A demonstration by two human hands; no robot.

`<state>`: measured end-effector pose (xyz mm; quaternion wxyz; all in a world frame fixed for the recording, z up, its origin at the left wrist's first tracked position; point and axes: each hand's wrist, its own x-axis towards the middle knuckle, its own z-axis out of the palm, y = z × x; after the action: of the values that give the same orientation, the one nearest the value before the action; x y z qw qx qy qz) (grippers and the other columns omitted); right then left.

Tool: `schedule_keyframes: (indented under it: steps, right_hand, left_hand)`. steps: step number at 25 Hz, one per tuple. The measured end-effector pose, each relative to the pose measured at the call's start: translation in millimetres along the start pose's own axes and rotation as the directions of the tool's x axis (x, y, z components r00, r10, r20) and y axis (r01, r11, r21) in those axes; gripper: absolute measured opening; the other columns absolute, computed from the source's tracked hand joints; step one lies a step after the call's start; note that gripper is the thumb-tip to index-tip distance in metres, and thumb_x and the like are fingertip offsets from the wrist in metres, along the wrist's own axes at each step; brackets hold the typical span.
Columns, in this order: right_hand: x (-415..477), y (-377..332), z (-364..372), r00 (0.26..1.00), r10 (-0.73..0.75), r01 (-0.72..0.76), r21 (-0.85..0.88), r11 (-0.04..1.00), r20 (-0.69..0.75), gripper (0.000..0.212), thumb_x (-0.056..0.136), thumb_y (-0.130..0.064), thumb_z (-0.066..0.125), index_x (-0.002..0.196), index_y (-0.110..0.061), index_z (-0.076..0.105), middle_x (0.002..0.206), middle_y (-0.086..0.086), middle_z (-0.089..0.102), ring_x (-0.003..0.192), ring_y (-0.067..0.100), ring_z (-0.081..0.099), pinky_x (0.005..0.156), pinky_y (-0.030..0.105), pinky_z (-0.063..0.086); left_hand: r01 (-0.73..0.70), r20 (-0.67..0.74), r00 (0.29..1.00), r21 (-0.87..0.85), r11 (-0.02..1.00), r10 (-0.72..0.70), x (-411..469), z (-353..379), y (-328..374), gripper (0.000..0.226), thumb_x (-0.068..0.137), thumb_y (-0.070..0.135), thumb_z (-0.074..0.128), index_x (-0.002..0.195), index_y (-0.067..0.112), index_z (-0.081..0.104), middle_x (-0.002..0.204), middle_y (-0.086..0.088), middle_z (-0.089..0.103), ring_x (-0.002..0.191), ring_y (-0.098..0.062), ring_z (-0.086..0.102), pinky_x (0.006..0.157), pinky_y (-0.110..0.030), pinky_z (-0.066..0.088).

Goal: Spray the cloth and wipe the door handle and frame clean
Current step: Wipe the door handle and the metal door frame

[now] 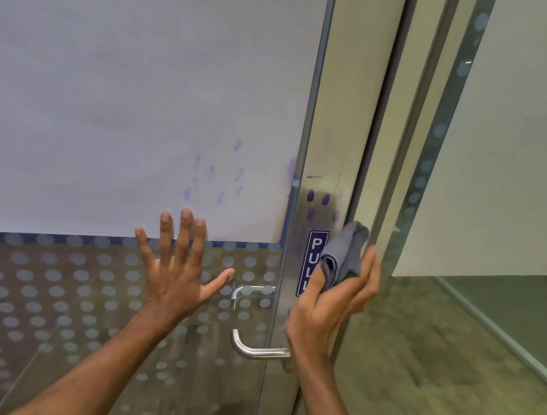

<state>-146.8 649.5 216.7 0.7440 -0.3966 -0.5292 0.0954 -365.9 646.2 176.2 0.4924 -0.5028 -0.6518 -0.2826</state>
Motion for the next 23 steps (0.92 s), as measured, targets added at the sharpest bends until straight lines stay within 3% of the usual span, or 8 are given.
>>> schedule_keyframes:
  steps: [4, 8, 12, 18, 20, 23]
  right_hand:
    - [36.3, 0.9, 48.7, 0.948, -0.254, 0.294, -0.225, 0.929, 0.191, 0.071, 0.096, -0.04, 0.038, 0.147, 0.004, 0.016, 0.157, 0.02, 0.016, 0.148, 0.024, 0.009, 0.122, 0.039, 0.005]
    - [19.6, 39.7, 55.3, 0.902, -0.322, 0.414, -0.364, 0.834, 0.288, 0.072, 0.096, -0.039, 0.035, 0.149, -0.001, 0.005, 0.16, 0.012, -0.001, 0.149, 0.027, 0.002, 0.122, 0.042, 0.006]
    - [-8.1, 64.3, 44.2, 0.918, -0.261, 0.357, -0.333, 0.873, 0.3, 0.07, 0.096, -0.033, 0.032, 0.15, -0.008, -0.006, 0.161, 0.003, -0.015, 0.149, 0.023, -0.005, 0.122, 0.036, 0.001]
    - [65.5, 6.1, 70.5, 0.936, -0.303, 0.341, -0.255, 0.905, 0.177, 0.065, 0.095, -0.026, 0.033, 0.148, 0.001, 0.007, 0.158, 0.013, 0.004, 0.149, 0.024, -0.001, 0.122, 0.037, 0.0]
    - [76.7, 0.5, 71.3, 0.906, -0.368, 0.415, -0.257, 0.873, 0.21, 0.067, 0.095, -0.026, 0.037, 0.149, 0.0, 0.004, 0.158, 0.011, 0.002, 0.149, 0.026, -0.001, 0.122, 0.039, 0.001]
    - [64.0, 17.5, 59.9, 0.791, -0.465, 0.577, -0.235, 0.782, 0.397, 0.079, 0.091, -0.026, 0.046, 0.15, -0.006, -0.002, 0.16, 0.005, -0.008, 0.149, 0.023, -0.003, 0.122, 0.035, -0.002]
  left_hand:
    - [-0.013, -0.029, 0.999, 0.016, 1.0, 0.013, -0.4, -0.3, -0.2, 0.109, 0.081, 0.08, 0.042, 0.155, 0.009, 0.006, 0.164, -0.011, -0.009, 0.15, -0.036, -0.007, 0.112, -0.071, 0.002]
    - [-0.02, -0.052, 0.998, 0.033, 0.999, 0.022, -0.1, 0.6, -0.5, 0.109, 0.08, 0.08, 0.043, 0.155, 0.009, 0.007, 0.164, -0.011, -0.007, 0.151, -0.035, -0.006, 0.113, -0.07, 0.002]
    - [-0.02, -0.067, 0.997, 0.055, 0.998, 0.023, 0.0, 2.8, -0.4, 0.109, 0.08, 0.08, 0.041, 0.155, 0.009, 0.006, 0.164, -0.011, -0.007, 0.151, -0.035, -0.006, 0.113, -0.07, 0.004]
    - [-0.023, -0.066, 0.997, 0.066, 0.998, 0.028, -0.3, 3.2, -0.6, 0.11, 0.079, 0.081, 0.043, 0.155, 0.009, 0.006, 0.164, -0.011, -0.006, 0.151, -0.035, -0.005, 0.113, -0.071, 0.004]
    - [-0.024, -0.075, 0.997, 0.074, 0.997, 0.029, 0.4, 2.7, 0.2, 0.111, 0.079, 0.08, 0.043, 0.154, 0.008, 0.006, 0.164, -0.011, -0.007, 0.151, -0.035, -0.005, 0.113, -0.07, 0.004]
    - [-0.024, -0.083, 0.996, 0.069, 0.997, 0.03, 0.7, 2.6, 0.0, 0.111, 0.078, 0.079, 0.044, 0.155, 0.009, 0.005, 0.164, -0.01, -0.007, 0.151, -0.035, -0.006, 0.113, -0.069, 0.002]
